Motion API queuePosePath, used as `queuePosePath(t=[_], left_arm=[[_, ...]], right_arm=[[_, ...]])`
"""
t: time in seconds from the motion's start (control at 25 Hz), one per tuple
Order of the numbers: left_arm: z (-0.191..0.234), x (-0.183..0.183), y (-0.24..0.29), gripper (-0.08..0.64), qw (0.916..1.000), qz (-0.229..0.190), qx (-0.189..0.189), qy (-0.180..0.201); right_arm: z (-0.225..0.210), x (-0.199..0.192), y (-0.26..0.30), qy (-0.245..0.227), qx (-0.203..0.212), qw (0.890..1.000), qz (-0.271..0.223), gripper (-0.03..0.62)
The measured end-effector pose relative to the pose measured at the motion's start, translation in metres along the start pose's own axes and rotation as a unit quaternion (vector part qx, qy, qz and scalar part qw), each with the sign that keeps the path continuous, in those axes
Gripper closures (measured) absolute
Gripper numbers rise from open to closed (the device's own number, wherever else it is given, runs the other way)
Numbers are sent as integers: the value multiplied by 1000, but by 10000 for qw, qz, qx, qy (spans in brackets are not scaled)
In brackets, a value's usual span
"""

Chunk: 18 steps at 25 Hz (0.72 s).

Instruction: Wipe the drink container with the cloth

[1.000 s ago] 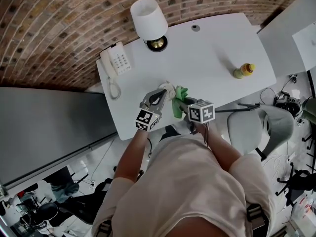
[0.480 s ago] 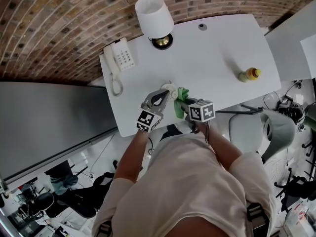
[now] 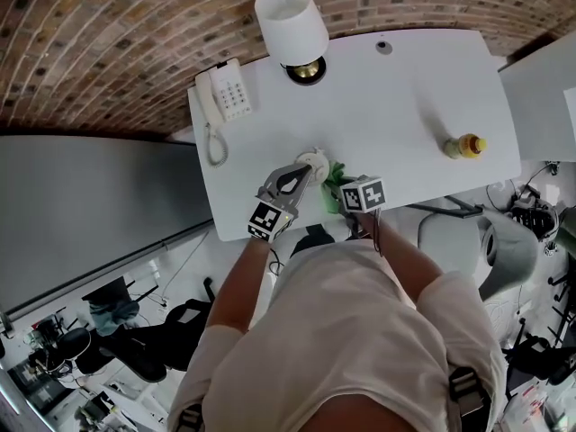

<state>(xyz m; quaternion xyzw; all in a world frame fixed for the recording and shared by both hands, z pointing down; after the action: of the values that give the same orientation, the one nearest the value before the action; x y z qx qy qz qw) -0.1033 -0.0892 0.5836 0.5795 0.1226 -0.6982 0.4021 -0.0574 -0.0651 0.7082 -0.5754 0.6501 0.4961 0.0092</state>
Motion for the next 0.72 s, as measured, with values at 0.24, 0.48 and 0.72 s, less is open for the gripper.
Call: queuePosePath(t=[0.24, 0.48, 0.72], left_arm=[[1, -1, 0, 554, 9999, -39, 105, -61], [2, -1, -1, 554, 9998, -37, 168, -93], [4, 0, -3, 554, 9996, -111, 139, -210]], right_arm=[[-15, -15, 22, -309, -40, 9978, 581, 549], [-25, -25, 37, -391, -60, 9955, 864, 549], [-25, -23, 38, -471, -128, 9951, 858, 549]])
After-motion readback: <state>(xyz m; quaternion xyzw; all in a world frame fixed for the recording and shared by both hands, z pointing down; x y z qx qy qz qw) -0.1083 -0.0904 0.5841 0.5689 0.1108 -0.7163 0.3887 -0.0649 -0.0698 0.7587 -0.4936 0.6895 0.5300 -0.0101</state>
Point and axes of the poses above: the fingertips, and each gripper's own axes: y forward along the fingers, z to its left, x out of its top, the point moved 1 cm from there along -y, backward along the fingers, and after that the axes turned 15 degrees about -y, right-handed, at the moved point
